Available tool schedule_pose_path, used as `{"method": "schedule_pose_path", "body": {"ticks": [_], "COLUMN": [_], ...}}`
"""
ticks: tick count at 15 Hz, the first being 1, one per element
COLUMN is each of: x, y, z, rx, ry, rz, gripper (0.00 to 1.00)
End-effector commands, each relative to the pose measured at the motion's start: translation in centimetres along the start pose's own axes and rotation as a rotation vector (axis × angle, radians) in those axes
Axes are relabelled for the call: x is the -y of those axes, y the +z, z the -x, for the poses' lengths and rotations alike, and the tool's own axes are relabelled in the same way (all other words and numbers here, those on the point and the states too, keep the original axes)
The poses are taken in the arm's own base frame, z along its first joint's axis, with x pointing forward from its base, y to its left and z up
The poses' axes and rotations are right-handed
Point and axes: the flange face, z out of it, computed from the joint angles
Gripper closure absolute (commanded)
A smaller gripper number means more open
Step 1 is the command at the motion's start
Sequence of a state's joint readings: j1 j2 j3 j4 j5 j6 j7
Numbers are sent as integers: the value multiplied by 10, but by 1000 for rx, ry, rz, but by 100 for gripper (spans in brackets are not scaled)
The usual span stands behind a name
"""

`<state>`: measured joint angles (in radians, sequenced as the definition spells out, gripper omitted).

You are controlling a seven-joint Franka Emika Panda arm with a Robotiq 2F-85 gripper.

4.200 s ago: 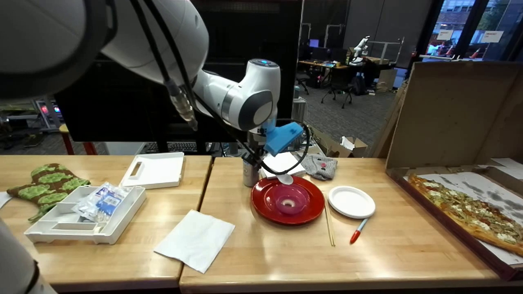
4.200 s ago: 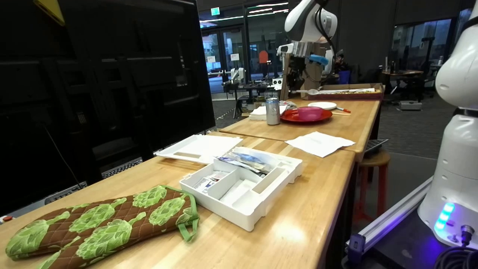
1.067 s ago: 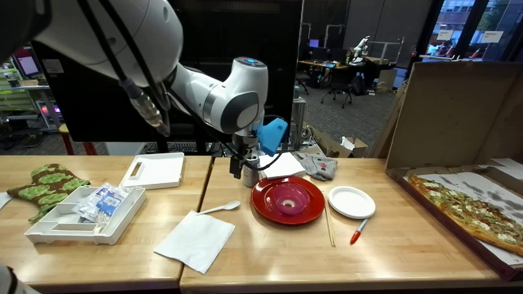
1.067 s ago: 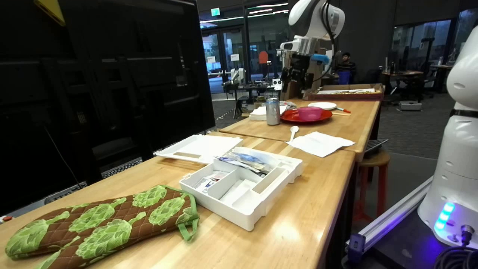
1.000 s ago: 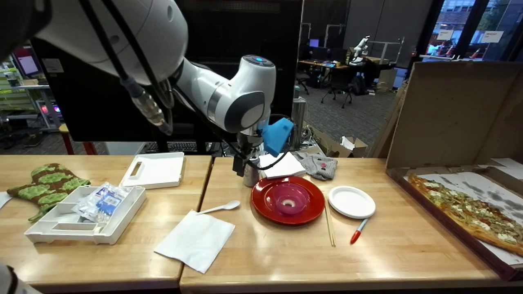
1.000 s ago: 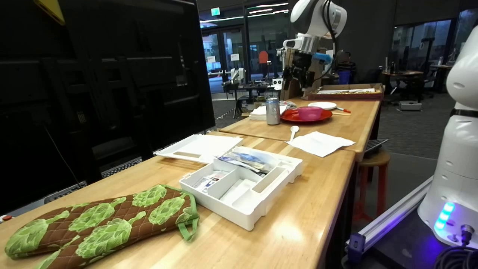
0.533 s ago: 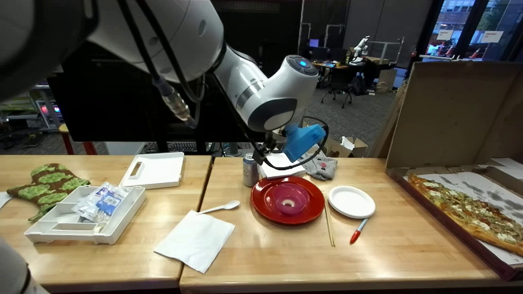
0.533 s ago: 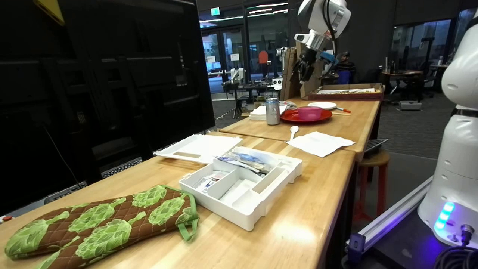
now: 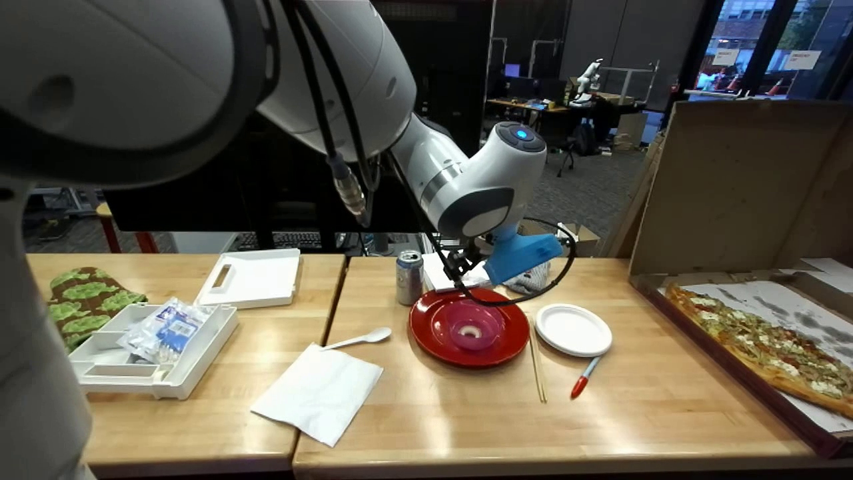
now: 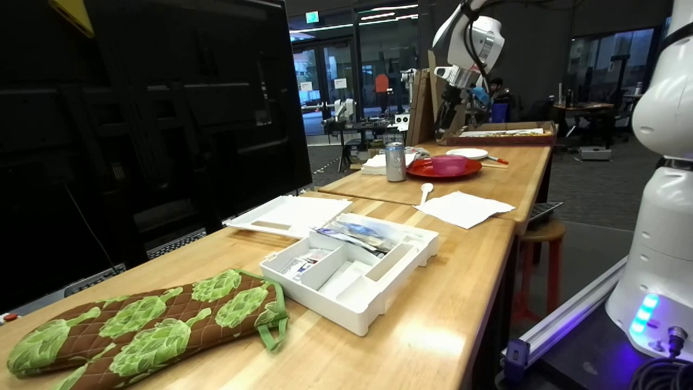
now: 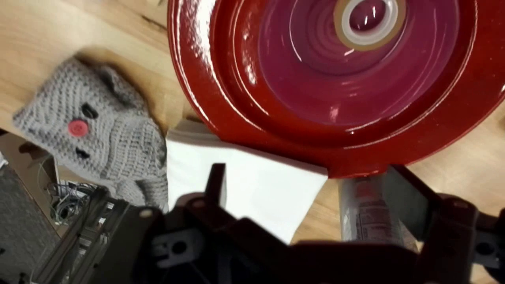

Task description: Remove the white spoon and tape from the purple bowl.

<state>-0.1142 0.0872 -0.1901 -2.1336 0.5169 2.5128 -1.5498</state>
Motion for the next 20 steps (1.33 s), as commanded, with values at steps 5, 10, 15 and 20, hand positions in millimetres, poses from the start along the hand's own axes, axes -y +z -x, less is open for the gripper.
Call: {"method": "schedule_pose_path", "body": {"ticks": [5, 10, 15, 20], "x": [-3, 14, 20, 21], "y": [-1, 13, 21, 21], "z": [23, 21, 14, 11], "rx": [178, 213, 199, 195], "ry": [44, 14, 14, 10], "rz": [-43, -150, -182, -183], "gripper": [0, 0, 0, 0]}}
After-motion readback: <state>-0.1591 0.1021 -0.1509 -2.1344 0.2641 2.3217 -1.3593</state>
